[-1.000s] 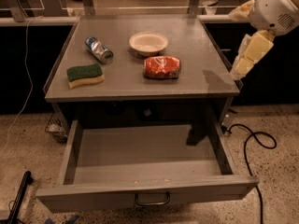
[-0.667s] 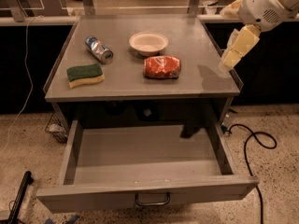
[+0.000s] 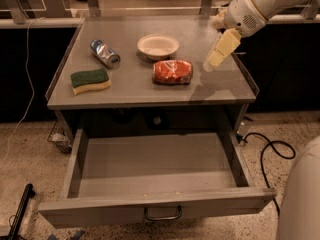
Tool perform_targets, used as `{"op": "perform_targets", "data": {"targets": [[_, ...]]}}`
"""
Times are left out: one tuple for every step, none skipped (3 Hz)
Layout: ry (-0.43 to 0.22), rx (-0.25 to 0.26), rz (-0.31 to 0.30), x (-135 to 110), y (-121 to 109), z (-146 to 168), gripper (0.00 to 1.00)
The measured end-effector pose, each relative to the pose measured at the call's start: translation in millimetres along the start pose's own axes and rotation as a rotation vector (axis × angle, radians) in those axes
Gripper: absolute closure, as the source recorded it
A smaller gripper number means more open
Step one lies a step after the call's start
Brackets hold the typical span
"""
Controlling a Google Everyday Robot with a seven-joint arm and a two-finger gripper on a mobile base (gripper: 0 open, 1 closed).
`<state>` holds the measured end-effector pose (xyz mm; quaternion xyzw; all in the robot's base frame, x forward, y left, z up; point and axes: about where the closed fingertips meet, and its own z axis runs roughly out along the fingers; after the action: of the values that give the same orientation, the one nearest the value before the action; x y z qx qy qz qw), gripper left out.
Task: Place coke can into top drawer
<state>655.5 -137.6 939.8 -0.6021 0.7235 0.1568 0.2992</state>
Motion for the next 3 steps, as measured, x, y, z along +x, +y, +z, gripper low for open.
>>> {"op": "perform_targets", "data": {"targets": [[-0.034,-0.031,0.063,6,-11,26,0.0],[-0.054,-0.061,0.11,15,-16,50,0.0],[-0.065,-0.079,0.132,20,-18,69,0.0]]}}
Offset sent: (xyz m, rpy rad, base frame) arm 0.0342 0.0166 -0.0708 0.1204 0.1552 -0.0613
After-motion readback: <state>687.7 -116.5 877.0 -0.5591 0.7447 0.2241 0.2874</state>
